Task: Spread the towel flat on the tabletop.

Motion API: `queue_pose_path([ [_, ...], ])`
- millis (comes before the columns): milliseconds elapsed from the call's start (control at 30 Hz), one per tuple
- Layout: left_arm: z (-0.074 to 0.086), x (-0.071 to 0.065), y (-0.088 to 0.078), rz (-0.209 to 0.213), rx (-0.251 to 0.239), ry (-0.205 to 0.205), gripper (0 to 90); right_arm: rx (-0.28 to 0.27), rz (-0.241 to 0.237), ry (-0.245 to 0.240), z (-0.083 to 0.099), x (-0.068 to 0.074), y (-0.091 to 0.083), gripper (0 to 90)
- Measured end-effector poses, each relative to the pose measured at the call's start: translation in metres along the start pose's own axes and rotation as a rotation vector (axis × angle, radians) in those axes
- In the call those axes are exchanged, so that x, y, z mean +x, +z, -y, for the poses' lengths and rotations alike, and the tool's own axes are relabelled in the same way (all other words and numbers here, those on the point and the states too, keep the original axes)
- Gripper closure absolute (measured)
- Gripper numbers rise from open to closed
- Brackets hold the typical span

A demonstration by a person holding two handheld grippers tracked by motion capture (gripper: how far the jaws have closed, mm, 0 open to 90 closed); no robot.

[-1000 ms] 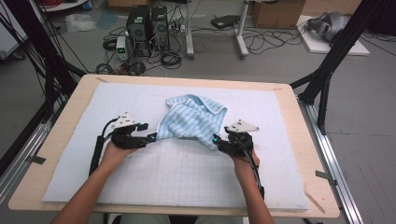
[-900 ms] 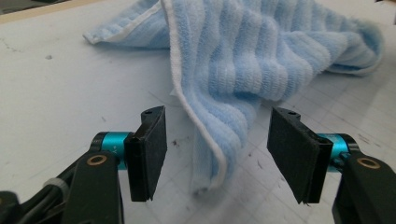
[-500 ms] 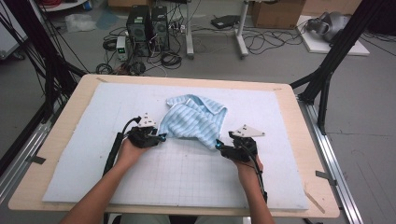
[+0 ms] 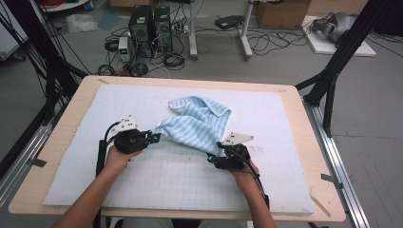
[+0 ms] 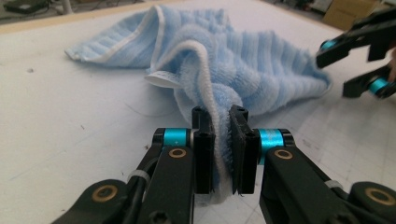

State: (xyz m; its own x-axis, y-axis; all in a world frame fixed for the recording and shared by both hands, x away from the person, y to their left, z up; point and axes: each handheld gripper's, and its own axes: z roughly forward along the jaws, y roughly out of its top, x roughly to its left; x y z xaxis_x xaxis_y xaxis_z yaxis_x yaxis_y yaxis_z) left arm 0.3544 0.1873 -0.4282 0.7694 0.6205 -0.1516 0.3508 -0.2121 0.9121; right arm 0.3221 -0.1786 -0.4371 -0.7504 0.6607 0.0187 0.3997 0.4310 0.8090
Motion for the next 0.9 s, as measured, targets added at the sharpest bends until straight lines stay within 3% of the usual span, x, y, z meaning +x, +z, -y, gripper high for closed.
queue_pose_path([
  [100, 0.0, 0.002, -0.003, 0.018, -0.027, -0.012, 81.2, 0.009, 0.008, -0.029, -0.001, 0.002, 0.007, 40.3],
  [133, 0.0, 0.002, -0.003, 0.022, -0.035, -0.015, 81.2, 0.027, 0.037, -0.053, -0.002, 0.004, 0.014, 41.3],
  [167, 0.0, 0.002, -0.004, 0.025, -0.043, -0.017, 81.2, 0.027, 0.037, -0.053, -0.002, 0.004, 0.014, 41.3],
  [200, -0.001, 0.001, -0.004, 0.033, -0.055, -0.017, 81.3, 0.067, 0.069, -0.102, -0.001, 0.006, 0.023, 45.3],
  [267, -0.001, 0.001, -0.004, 0.041, -0.061, -0.016, 81.3, 0.077, 0.07, -0.11, -0.001, 0.006, 0.024, 49.2],
  [300, -0.002, 0.001, -0.005, 0.045, -0.063, -0.014, 81.2, 0.079, 0.069, -0.103, -0.001, 0.004, 0.022, 71.1],
  [333, -0.002, 0.0, -0.006, 0.047, -0.067, -0.017, 81.2, 0.079, 0.069, -0.103, -0.001, 0.004, 0.022, 71.1],
  [367, -0.002, 0.001, -0.008, 0.049, -0.07, -0.015, 81.3, 0.087, 0.072, -0.099, -0.001, 0.003, 0.02, 77.1],
  [400, -0.003, 0.0, -0.01, 0.058, -0.078, -0.02, 81.3, 0.083, 0.036, -0.077, -0.001, 0.0, 0.018, 80.2],
  [433, -0.004, 0.0, -0.012, 0.062, -0.087, -0.017, 81.2, 0.079, -0.03, -0.055, -0.002, -0.003, 0.013, 80.9],
  [467, -0.005, -0.001, -0.017, 0.079, -0.111, -0.012, 81.3, 0.054, -0.151, -0.037, -0.004, -0.007, 0.004, 80.9],
  [500, -0.005, -0.001, -0.017, 0.079, -0.111, -0.012, 81.3, 0.041, -0.192, -0.031, -0.006, -0.008, -0.002, 80.7],
  [533, -0.006, -0.001, -0.02, 0.091, -0.121, -0.002, 81.3, 0.041, -0.192, -0.031, -0.006, -0.008, -0.002, 80.7],
  [567, -0.006, 0.0, -0.022, 0.095, -0.131, 0.0, 81.3, 0.005, -0.233, -0.008, -0.011, -0.014, -0.013, 80.4],
  [633, -0.006, 0.004, -0.024, 0.097, -0.153, -0.012, 81.3, -0.016, -0.235, 0.005, -0.013, -0.018, -0.017, 80.2],
  [667, -0.006, 0.005, -0.025, 0.094, -0.169, -0.021, 81.3, -0.053, -0.207, 0.048, -0.018, -0.028, -0.022, 79.1],
  [700, -0.006, 0.006, -0.025, 0.089, -0.181, -0.024, 81.3, -0.053, -0.207, 0.048, -0.018, -0.028, -0.022, 79.1],
  [767, -0.008, 0.008, -0.02, 0.055, -0.176, -0.024, 81.4, -0.067, -0.158, 0.088, -0.022, -0.039, -0.022, 79.1],
  [900, -0.013, 0.012, -0.007, -0.021, -0.14, -0.02, 81.8, -0.062, 0.02, 0.132, -0.039, -0.059, -0.003, 79.0],
])
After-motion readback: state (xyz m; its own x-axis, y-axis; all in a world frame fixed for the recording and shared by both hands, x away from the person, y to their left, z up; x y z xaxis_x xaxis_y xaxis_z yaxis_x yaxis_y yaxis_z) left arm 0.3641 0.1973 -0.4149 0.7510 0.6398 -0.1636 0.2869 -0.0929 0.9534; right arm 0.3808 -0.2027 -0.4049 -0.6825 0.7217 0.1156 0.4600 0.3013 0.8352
